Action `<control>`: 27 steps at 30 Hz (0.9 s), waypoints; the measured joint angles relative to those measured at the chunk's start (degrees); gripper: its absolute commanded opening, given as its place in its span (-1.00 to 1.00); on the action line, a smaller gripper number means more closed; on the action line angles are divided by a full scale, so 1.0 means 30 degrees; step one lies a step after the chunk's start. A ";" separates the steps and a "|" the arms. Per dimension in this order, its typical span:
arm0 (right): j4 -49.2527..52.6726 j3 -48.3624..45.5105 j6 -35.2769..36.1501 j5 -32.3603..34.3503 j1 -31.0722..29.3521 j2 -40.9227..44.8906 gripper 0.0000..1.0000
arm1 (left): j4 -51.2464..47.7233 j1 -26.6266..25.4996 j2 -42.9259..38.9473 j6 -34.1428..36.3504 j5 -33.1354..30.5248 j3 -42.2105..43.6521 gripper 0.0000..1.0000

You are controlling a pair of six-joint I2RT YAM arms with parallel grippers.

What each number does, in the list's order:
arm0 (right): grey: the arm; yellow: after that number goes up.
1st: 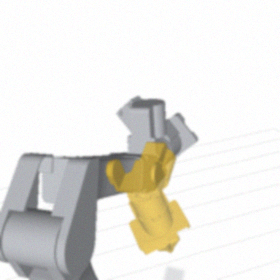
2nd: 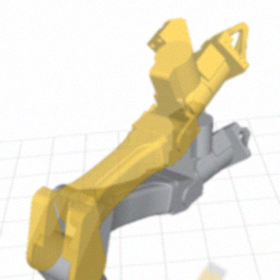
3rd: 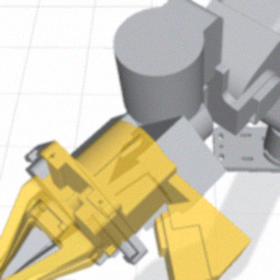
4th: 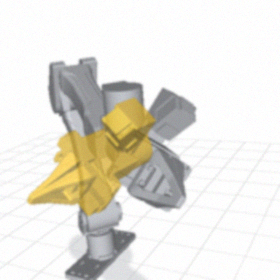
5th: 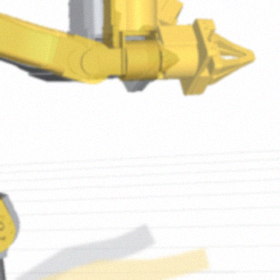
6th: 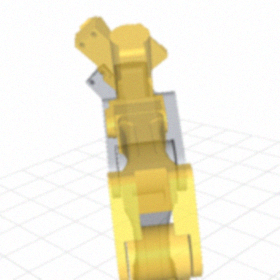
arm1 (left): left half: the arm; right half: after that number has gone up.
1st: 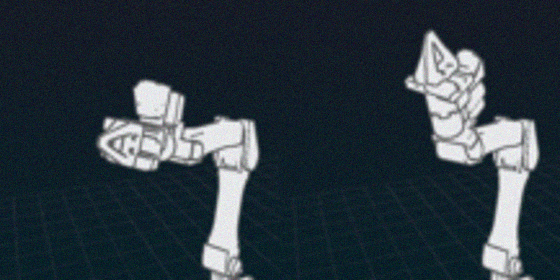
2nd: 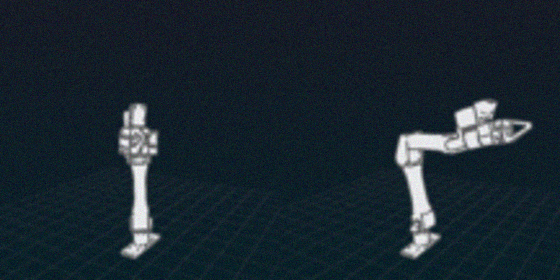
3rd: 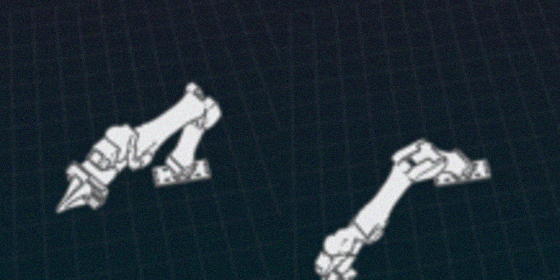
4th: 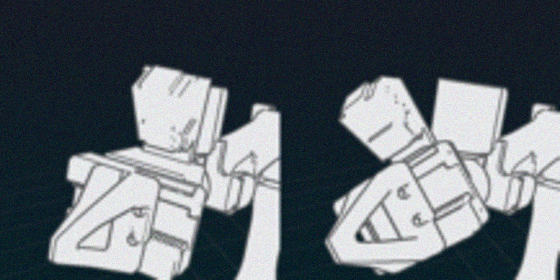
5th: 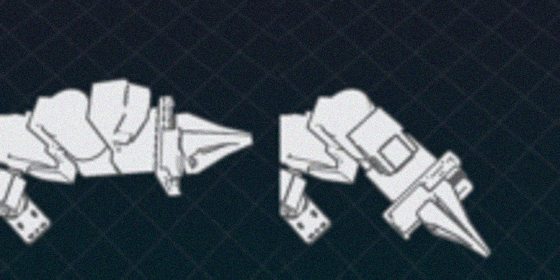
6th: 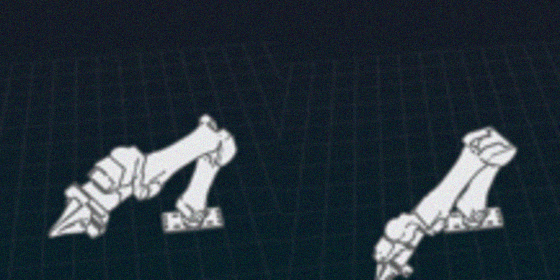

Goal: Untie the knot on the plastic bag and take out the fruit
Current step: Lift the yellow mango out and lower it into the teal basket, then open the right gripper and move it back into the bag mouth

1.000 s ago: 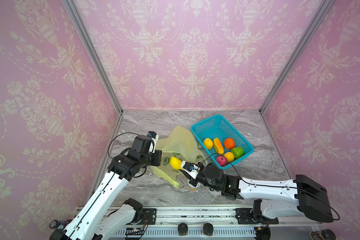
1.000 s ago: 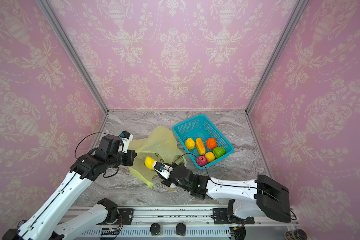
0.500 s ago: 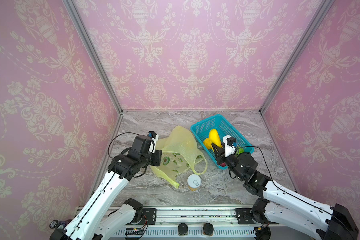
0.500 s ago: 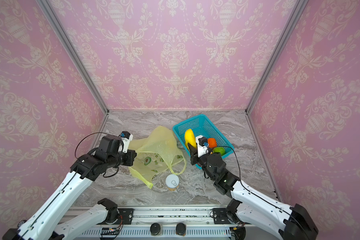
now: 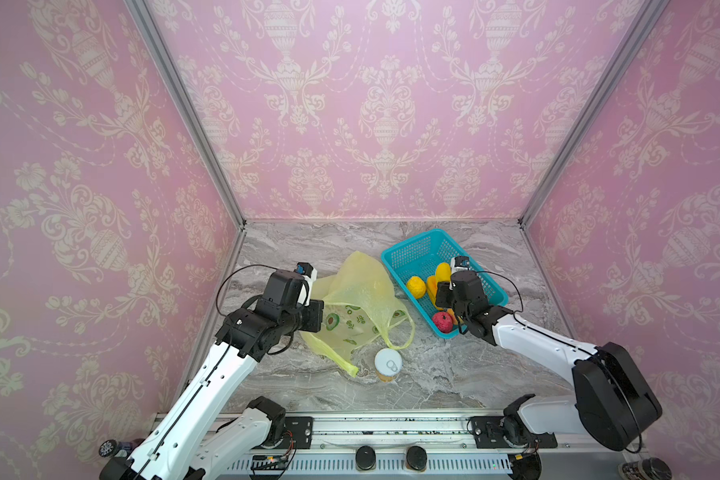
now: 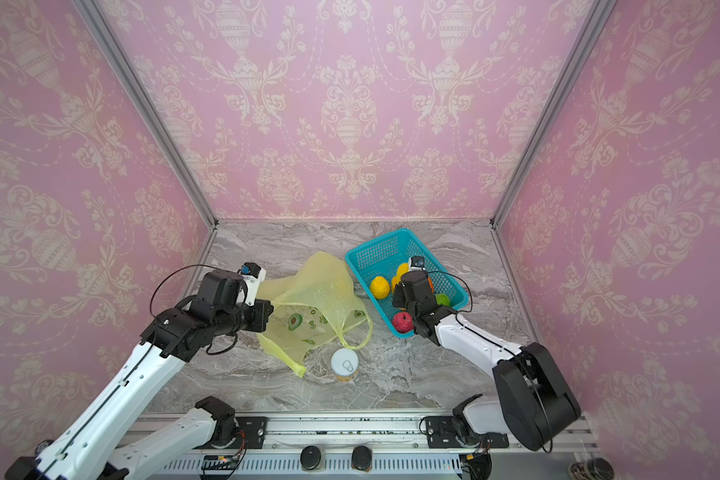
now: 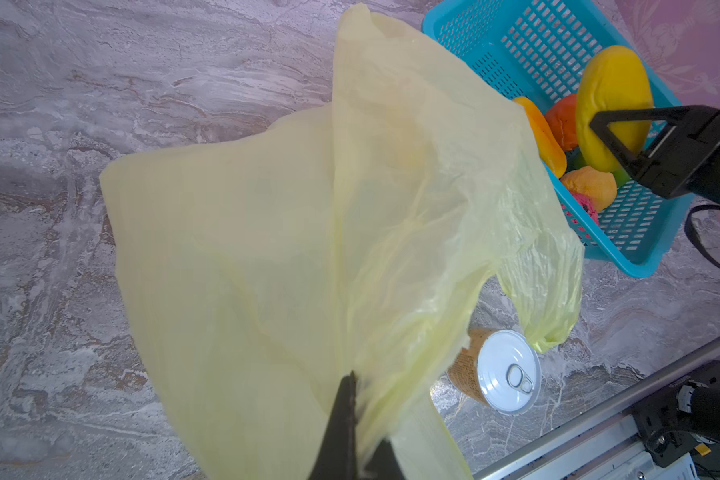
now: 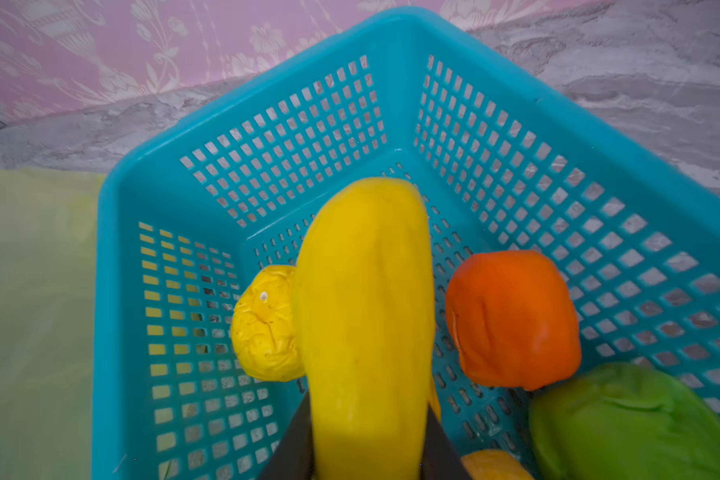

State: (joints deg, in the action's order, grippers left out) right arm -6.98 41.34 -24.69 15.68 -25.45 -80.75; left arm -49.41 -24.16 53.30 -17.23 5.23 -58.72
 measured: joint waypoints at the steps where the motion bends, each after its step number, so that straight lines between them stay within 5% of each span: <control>1: 0.0291 0.0415 -0.0022 0.0000 0.0000 -0.0670 -0.90 | 0.0000 0.0000 0.0000 0.0000 0.0000 0.0000 -1.00; 12: 0.1086 0.3461 -0.0226 0.0729 0.0204 -0.4466 -0.47 | 0.0000 0.0000 0.0000 0.0000 0.0000 0.0000 -1.00; 20: 0.1443 0.3475 -0.0233 0.0750 0.0248 -0.4918 0.41 | 0.0000 0.0000 0.0022 0.0000 0.0000 0.0000 -1.00; 27: 0.1195 0.1428 -0.0124 0.0444 0.0248 -0.3206 0.89 | 0.0000 0.0000 0.0000 -0.0007 0.0000 0.0000 -1.00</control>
State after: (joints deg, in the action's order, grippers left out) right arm -3.40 45.63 -25.06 17.02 -24.71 -90.37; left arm -49.41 -24.16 53.30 -17.26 5.23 -58.72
